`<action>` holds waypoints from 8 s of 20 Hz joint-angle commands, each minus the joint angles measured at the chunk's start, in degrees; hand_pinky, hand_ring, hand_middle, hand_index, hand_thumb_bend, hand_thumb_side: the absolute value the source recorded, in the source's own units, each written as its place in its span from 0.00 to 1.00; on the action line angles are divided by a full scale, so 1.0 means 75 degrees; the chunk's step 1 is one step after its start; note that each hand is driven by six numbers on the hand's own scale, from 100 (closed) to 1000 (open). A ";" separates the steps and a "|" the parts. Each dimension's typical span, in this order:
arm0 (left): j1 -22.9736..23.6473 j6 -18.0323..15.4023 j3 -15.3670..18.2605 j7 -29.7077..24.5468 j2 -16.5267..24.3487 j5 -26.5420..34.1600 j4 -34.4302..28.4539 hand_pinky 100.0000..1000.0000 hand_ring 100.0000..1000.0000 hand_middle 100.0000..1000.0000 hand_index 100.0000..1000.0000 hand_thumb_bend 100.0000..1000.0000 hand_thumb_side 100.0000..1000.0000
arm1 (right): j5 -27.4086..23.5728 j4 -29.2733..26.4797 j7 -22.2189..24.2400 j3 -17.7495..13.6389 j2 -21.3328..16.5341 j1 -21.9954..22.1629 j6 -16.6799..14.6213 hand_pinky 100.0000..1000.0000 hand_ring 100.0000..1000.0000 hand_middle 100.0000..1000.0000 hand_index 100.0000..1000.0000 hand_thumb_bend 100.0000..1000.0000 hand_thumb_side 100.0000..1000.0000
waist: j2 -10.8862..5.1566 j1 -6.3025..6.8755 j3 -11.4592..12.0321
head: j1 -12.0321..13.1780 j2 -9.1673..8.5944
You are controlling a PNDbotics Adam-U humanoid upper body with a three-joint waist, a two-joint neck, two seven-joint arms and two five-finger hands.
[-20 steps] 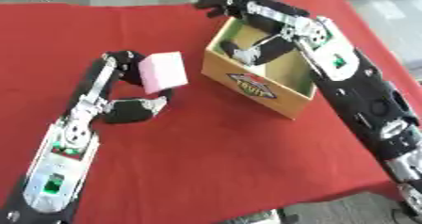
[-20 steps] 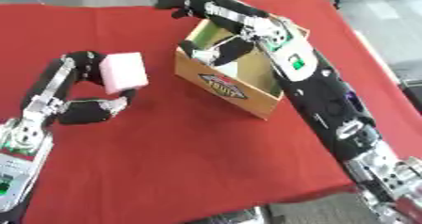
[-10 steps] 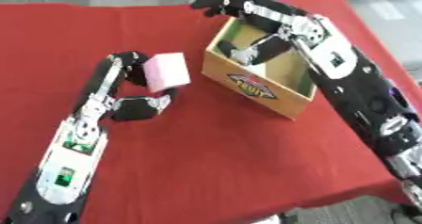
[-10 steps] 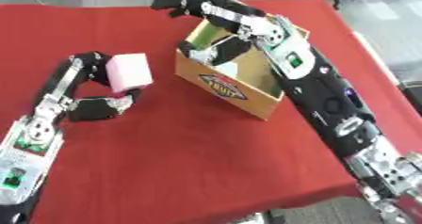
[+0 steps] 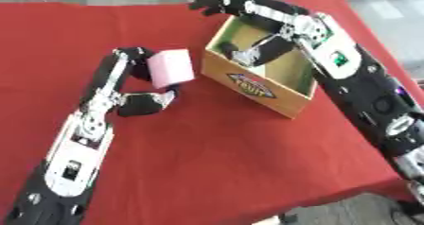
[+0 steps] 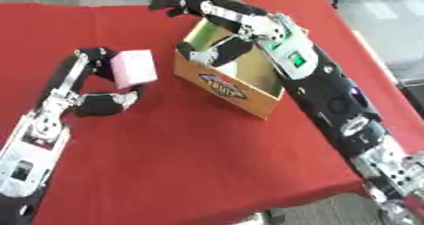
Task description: Pick up the objects with one hand, pass them to the other hand, and then place them into the box on the other side of the table.
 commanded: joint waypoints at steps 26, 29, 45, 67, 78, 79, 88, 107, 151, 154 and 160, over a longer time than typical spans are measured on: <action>-0.0379 0.0208 -0.0104 0.0264 -0.0169 -0.0785 -0.0424 0.59 0.44 0.31 0.44 0.07 0.00 | -0.0290 -0.0105 0.2265 -0.0024 -0.0333 -0.0307 -0.2267 0.92 1.00 0.87 0.99 0.00 0.13 | -0.0151 -0.0015 -0.0101 | 0.0170 -0.0101; -0.0429 0.0242 -0.0088 0.0324 -0.0202 -0.0840 -0.0397 0.59 0.43 0.30 0.44 0.09 0.00 | -0.0214 -0.0163 0.2265 -0.0008 -0.0330 -0.0305 -0.2356 0.92 1.00 0.87 1.00 0.00 0.14 | -0.0144 -0.0019 -0.0109 | 0.0168 -0.0090; -0.0405 0.0512 -0.0032 0.0563 -0.0336 -0.0541 -0.0347 0.58 0.42 0.29 0.45 0.12 0.00 | 0.0236 -0.0184 0.2265 0.0131 -0.0270 -0.0311 -0.2573 0.93 1.00 0.85 0.99 0.00 0.15 | -0.0098 0.0023 -0.0153 | 0.0572 0.0087; -0.0334 0.0810 -0.0111 0.0592 -0.0356 -0.0105 -0.0696 0.56 0.41 0.28 0.44 0.13 0.00 | 0.0650 0.0003 0.2265 -0.0008 -0.0220 -0.0336 -0.2573 0.93 1.00 0.84 1.00 0.00 0.18 | -0.0040 0.0035 -0.0156 | 0.0714 0.0087; -0.0337 0.0942 -0.0274 0.0384 -0.0365 0.0138 -0.0923 0.56 0.41 0.28 0.45 0.12 0.00 | 0.0917 0.0127 0.2265 0.0026 -0.0200 -0.0304 -0.2573 0.93 1.00 0.84 1.00 0.00 0.19 | -0.0037 0.0002 -0.0192 | 0.0627 0.0087; -0.0337 0.0946 -0.0273 0.0384 -0.0370 0.0152 -0.0920 0.56 0.41 0.28 0.45 0.12 0.00 | 0.0904 0.0113 0.2265 0.0028 -0.0200 -0.0300 -0.2573 0.93 1.00 0.84 1.00 0.00 0.19 | -0.0034 0.0000 -0.0193 | 0.0624 0.0087; -0.0348 0.0980 -0.0254 0.0430 -0.0429 0.0422 -0.0828 0.55 0.41 0.27 0.45 0.12 0.00 | 0.0947 -0.0040 0.2265 0.0140 -0.0169 -0.0268 -0.2573 0.94 1.00 0.86 1.00 0.00 0.20 | 0.0024 -0.0058 -0.0186 | 0.0650 0.0087; -0.0405 0.1024 -0.0226 0.0537 -0.0508 0.0551 -0.0487 0.54 0.41 0.27 0.44 0.12 0.00 | 0.0659 -0.0167 0.2265 0.0390 -0.0163 -0.0217 -0.2573 0.95 1.00 0.87 1.00 0.00 0.18 | 0.0046 -0.0085 -0.0128 | 0.0624 0.0087; -0.0389 0.0855 -0.0423 0.0213 -0.0545 0.0404 -0.0569 0.56 0.42 0.29 0.46 0.13 0.00 | -0.0658 0.0242 0.2265 0.0220 -0.0042 -0.0236 -0.1981 0.86 0.97 0.46 0.61 0.00 0.11 | 0.0165 -0.0075 -0.0216 | 0.0674 0.0087; -0.0380 0.0824 -0.0427 0.0220 -0.0553 0.0317 -0.0552 0.56 0.42 0.29 0.47 0.14 0.00 | -0.0834 0.0150 0.2265 0.0207 -0.0047 -0.0235 -0.1674 0.84 0.93 0.42 0.56 0.00 0.11 | 0.0165 -0.0076 -0.0207 | 0.0766 0.0087; -0.0373 0.0757 -0.0429 0.0217 -0.0527 0.0036 -0.0584 0.59 0.44 0.34 0.52 0.20 0.00 | -0.1002 0.0126 0.2265 0.0150 -0.0039 -0.0206 -0.1234 0.78 0.86 0.37 0.50 0.00 0.11 | 0.0161 -0.0085 -0.0211 | 0.0792 0.0087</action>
